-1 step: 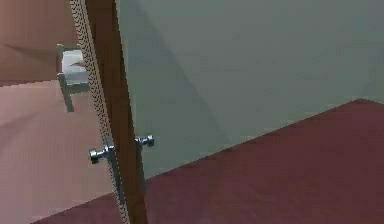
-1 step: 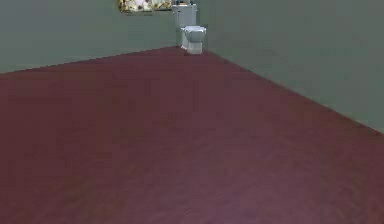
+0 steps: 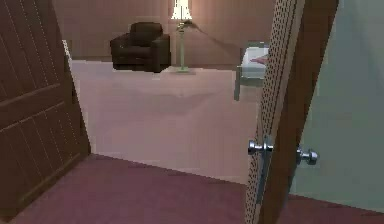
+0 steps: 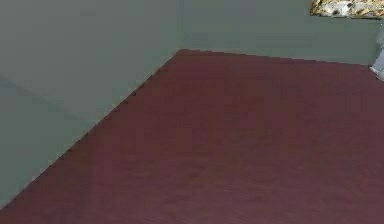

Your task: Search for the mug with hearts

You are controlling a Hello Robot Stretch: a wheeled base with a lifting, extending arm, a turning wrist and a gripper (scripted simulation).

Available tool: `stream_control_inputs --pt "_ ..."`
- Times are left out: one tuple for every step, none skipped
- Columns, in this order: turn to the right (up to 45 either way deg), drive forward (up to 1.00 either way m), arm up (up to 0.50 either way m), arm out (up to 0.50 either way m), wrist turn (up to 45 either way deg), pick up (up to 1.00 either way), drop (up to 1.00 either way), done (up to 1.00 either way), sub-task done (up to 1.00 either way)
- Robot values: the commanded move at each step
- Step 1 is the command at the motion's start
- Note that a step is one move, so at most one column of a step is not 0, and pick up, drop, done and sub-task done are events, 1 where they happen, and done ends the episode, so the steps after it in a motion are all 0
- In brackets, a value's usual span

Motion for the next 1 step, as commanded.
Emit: stream_control_inputs --pt "-45.0 0.0 0.0 0.0 0.0 0.0 0.0 0.0 0.0"
